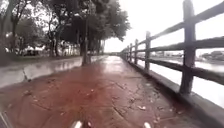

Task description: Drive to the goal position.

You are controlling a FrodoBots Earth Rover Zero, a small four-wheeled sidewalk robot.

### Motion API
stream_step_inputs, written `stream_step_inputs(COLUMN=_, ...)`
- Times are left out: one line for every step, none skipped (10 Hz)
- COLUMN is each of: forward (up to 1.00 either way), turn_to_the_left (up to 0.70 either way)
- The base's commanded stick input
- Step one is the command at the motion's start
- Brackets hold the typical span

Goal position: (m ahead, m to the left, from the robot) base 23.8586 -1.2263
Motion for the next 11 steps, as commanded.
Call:
stream_step_inputs(forward=0.50, turn_to_the_left=0.00)
stream_step_inputs(forward=0.50, turn_to_the_left=-0.38)
stream_step_inputs(forward=0.50, turn_to_the_left=0.00)
stream_step_inputs(forward=0.50, turn_to_the_left=0.00)
stream_step_inputs(forward=0.50, turn_to_the_left=0.00)
stream_step_inputs(forward=0.50, turn_to_the_left=0.00)
stream_step_inputs(forward=0.50, turn_to_the_left=0.00)
stream_step_inputs(forward=0.50, turn_to_the_left=0.00)
stream_step_inputs(forward=0.50, turn_to_the_left=0.00)
stream_step_inputs(forward=0.50, turn_to_the_left=0.00)
stream_step_inputs(forward=0.50, turn_to_the_left=0.00)
